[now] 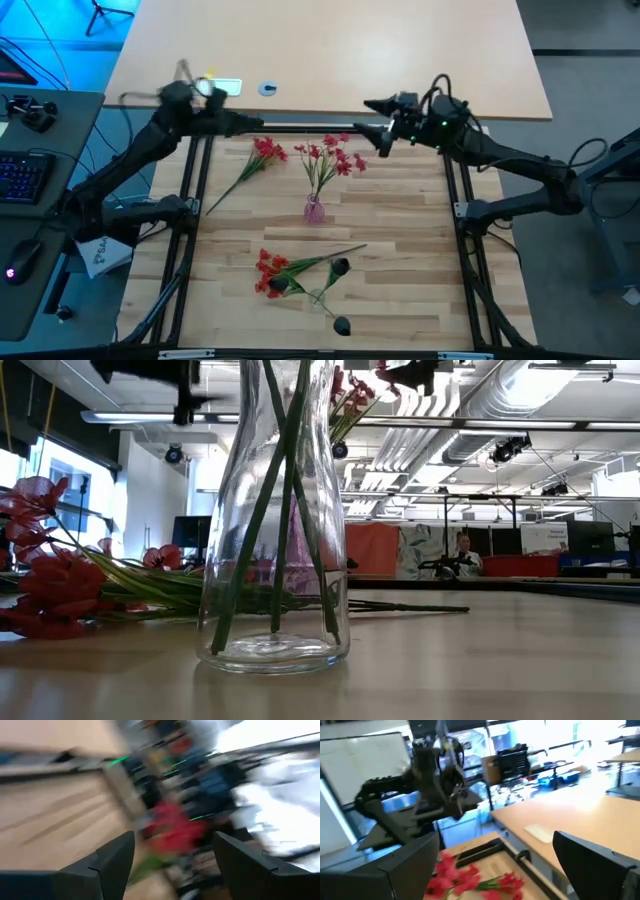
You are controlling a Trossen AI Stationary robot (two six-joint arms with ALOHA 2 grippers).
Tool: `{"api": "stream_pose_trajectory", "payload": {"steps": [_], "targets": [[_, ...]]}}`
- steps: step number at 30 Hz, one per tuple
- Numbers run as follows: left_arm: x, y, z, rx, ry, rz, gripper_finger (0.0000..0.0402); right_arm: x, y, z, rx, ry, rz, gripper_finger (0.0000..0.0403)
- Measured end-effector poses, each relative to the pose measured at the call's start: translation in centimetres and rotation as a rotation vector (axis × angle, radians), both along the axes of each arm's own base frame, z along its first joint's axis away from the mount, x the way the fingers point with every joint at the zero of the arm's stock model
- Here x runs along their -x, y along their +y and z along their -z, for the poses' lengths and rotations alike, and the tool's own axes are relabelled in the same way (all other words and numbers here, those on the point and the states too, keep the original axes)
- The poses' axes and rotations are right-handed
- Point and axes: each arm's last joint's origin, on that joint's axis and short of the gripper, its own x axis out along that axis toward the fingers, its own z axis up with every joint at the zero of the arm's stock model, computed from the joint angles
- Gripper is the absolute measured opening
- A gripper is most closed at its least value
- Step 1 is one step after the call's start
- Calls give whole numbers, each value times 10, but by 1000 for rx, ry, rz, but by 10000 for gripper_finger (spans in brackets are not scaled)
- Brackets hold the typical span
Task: Sort flowers into vase by color
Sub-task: Put the top red flowers into the pink vase
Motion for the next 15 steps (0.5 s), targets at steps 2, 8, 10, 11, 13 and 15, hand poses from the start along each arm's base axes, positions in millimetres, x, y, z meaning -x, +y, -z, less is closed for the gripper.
{"api": "stream_pose_trajectory", "payload": {"steps": [2, 8, 10, 11, 13, 15], "targets": [[-7, 12, 18, 39, 231, -49, 252, 2, -4, 0, -9, -3, 18, 387], [-10, 35, 95, 146, 1071, -80, 250, 3, -9, 6, -55, 43, 32, 387], [-9, 37, 120, 186, 1230, -16, 250, 4, -8, 4, -50, 25, 33, 387], [-10, 37, 132, 207, 1265, 19, 250, 7, -8, 0, -46, -1, 36, 387], [-12, 38, 152, 239, 1281, 58, 250, 12, -8, -9, -37, -76, 35, 387], [-13, 39, 167, 262, 1293, 74, 250, 17, -8, -15, -37, -123, 38, 387]]}}
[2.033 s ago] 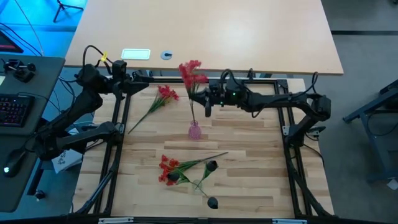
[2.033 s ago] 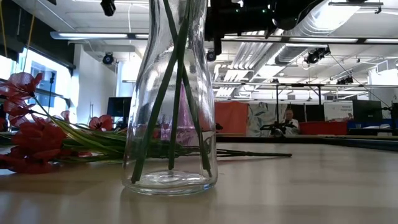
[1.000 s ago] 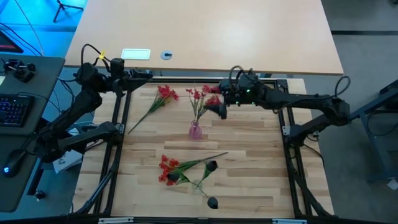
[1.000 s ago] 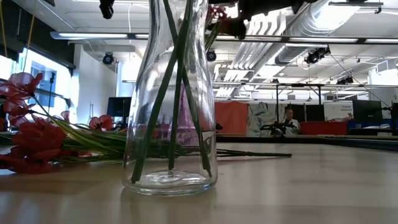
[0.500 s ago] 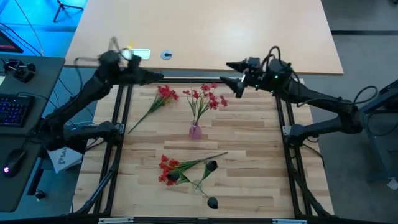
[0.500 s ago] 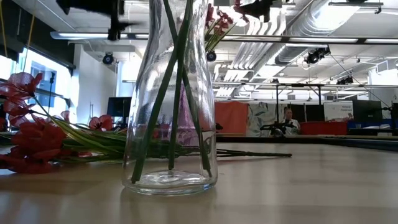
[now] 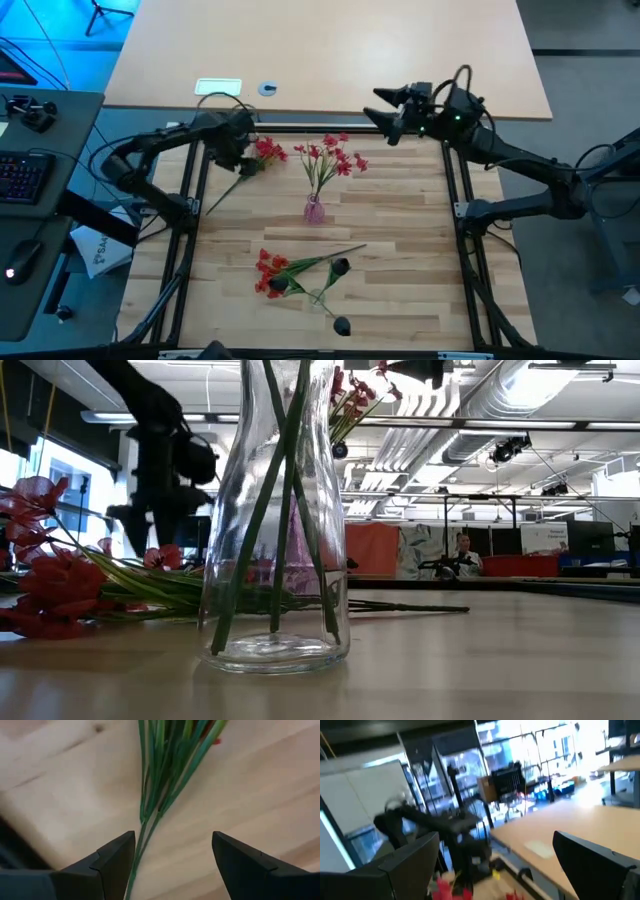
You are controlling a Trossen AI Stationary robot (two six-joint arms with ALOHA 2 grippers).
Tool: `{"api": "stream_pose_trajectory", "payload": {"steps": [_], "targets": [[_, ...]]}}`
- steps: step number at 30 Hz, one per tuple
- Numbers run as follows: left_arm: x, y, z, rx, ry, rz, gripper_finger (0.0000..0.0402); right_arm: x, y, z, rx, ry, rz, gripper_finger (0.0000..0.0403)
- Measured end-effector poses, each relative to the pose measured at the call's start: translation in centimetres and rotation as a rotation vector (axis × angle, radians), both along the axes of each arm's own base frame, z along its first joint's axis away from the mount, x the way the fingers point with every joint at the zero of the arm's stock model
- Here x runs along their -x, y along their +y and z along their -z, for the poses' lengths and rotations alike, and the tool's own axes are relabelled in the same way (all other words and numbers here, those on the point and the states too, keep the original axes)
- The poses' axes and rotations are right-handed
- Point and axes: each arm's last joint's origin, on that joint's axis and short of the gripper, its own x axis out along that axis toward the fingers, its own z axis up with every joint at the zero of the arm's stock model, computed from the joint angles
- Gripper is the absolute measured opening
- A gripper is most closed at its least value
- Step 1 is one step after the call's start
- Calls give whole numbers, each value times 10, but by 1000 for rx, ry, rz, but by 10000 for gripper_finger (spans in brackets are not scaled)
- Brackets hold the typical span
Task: Sort flowers into vase by color
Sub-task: Put the top red flowers into the pink vase
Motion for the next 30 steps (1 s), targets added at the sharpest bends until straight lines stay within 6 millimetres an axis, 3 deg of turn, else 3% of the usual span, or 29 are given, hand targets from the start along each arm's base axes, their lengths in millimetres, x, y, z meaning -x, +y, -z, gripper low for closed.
{"api": "stream_pose_trajectory", "payload": {"steps": [3, 10, 16, 21, 26, 30], "targets": [[-2, 2, 13, -13, -11, 1, 250, 5, 1, -3, 6, -12, 5, 387], [-12, 11, 19, -144, -91, 25, 250, 7, 2, -4, 2, -7, 3, 387], [-11, 10, 28, -97, -42, 42, 250, 7, 2, -1, -32, 9, -3, 387], [-10, 10, 51, -32, 19, 113, 250, 6, 2, 1, -49, 31, -4, 387], [-12, 12, 61, -22, 66, 121, 249, 6, 2, 3, -58, 39, -4, 387], [-14, 10, 61, -49, 86, 148, 214, 6, 2, 3, -58, 39, -4, 387]]}}
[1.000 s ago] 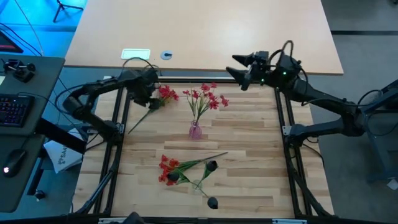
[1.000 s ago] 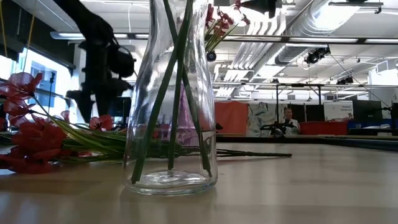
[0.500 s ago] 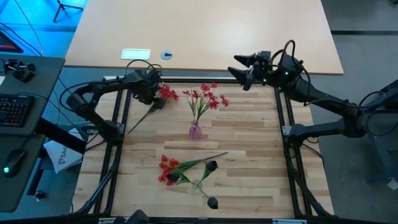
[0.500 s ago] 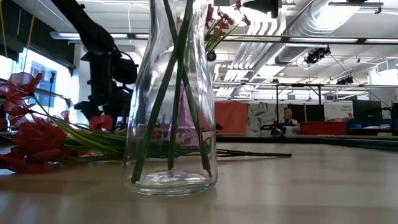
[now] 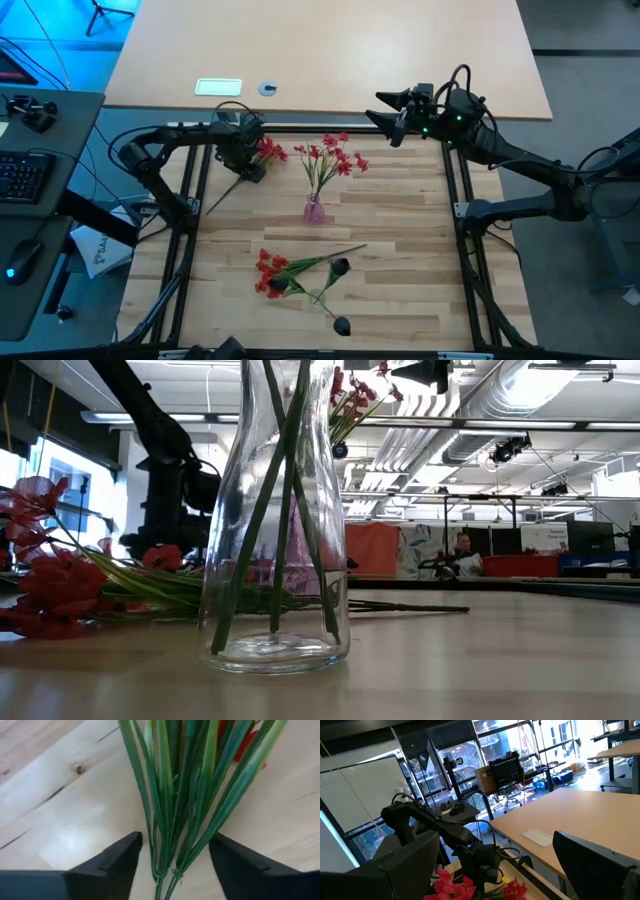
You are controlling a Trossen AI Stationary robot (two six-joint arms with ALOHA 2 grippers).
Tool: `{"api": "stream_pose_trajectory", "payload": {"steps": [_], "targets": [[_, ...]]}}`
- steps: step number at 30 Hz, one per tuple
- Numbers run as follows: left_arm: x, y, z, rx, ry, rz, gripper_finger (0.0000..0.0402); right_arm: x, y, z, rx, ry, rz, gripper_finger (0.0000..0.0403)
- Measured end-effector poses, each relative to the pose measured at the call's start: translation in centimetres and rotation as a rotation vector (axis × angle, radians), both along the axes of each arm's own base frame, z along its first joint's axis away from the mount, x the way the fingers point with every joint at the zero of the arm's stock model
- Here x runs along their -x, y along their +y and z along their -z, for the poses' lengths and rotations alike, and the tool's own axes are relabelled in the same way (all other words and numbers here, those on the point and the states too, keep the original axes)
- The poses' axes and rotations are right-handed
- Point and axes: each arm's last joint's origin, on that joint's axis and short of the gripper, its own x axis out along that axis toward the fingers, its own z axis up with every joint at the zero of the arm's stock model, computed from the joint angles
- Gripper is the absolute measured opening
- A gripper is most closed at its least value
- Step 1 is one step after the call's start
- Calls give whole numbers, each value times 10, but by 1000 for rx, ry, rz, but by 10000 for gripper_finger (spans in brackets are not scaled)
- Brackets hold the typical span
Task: Sort flowers into vase by color
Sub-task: Put the top red flowers into the pink vase
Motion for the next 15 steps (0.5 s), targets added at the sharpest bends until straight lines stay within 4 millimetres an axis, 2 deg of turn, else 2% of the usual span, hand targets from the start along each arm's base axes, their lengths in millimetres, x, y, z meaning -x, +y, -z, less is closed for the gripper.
{"api": "stream_pose_trajectory", "payload": {"steps": [2, 6, 7, 9, 12, 15], "targets": [[0, -1, 0, -8, 20, 13, 167, 0, 0, 0, 0, 1, 0, 387], [0, 0, -4, -36, 4, 37, 32, 0, 0, 0, 6, 3, 1, 387], [0, -1, -9, -60, -16, 44, 19, 0, 0, 0, -1, 1, 0, 387], [-5, -3, -25, -159, -104, 50, 20, 0, 0, 0, -23, -9, -2, 387], [-6, -12, -71, -358, -288, 38, 16, 0, 1, 0, -40, -14, -21, 387], [4, -35, -104, -493, -472, -8, 5, 0, 1, 0, -43, -15, -40, 387]]}}
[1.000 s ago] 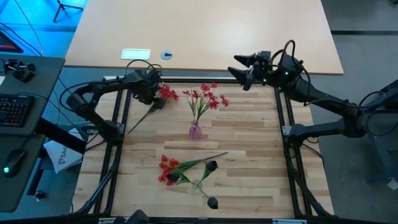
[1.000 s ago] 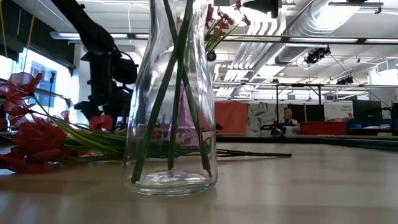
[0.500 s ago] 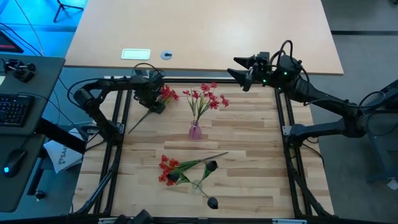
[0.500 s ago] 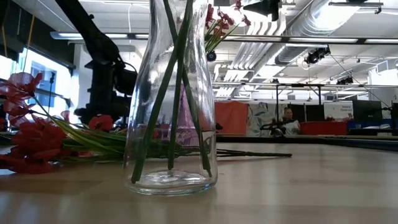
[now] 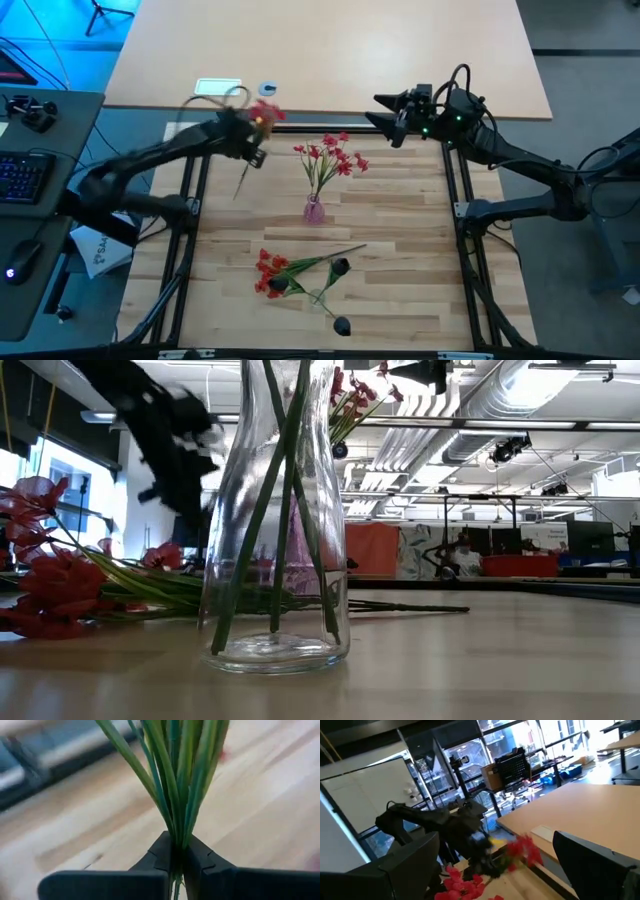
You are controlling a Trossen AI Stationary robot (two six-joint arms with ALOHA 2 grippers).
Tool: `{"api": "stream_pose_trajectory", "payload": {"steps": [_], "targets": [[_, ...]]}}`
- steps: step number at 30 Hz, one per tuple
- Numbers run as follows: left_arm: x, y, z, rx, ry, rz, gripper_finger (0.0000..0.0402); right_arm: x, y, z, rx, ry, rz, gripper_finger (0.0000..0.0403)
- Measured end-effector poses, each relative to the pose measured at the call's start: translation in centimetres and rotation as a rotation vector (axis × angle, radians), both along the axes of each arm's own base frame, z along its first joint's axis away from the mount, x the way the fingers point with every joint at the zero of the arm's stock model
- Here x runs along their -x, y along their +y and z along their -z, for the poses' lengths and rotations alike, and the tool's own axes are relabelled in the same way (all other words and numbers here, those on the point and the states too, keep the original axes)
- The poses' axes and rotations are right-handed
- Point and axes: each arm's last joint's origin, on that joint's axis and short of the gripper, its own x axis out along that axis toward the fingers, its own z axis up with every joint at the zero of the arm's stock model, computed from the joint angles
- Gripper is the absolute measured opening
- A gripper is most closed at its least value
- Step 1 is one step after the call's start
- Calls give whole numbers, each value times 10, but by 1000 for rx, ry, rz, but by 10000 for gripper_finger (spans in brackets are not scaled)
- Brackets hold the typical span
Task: Sort flowers into vase by color
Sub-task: Put the top red flowers into the pink vase
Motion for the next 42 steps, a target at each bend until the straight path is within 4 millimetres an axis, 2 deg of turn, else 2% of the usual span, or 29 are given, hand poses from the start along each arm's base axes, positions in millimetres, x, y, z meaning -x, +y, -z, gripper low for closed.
{"api": "stream_pose_trajectory", "payload": {"steps": [2, 10, 13, 16, 19, 23, 25, 29, 33, 42], "targets": [[7, -19, -26, -100, -208, -12, 6, 0, 0, 0, -20, -7, -5, 387], [47, -99, -99, -360, -1003, 105, 2, 0, 0, 0, -37, -12, -9, 387], [47, -115, -113, -423, -1074, 168, 1, -1, -1, 1, -38, -11, 6, 387], [35, -126, -127, -495, -1084, 240, 1, -1, -2, 1, -39, -9, 20, 387], [8, -134, -129, -533, -1016, 347, 1, -4, -4, 3, -37, 1, 46, 387], [-38, -140, -115, -599, -897, 534, 1, -8, -6, 7, -43, 12, 54, 387], [-53, -138, -114, -623, -912, 586, 0, -9, -7, 8, -47, 16, 55, 387], [-78, -128, -93, -573, -859, 623, 0, -11, -8, 10, -55, 20, 55, 387], [-88, -122, -84, -554, -842, 613, 0, -12, -8, 10, -62, 17, 54, 387], [-89, -124, -72, -503, -731, 612, 0, -12, -8, 11, -114, 3, 47, 387]]}}
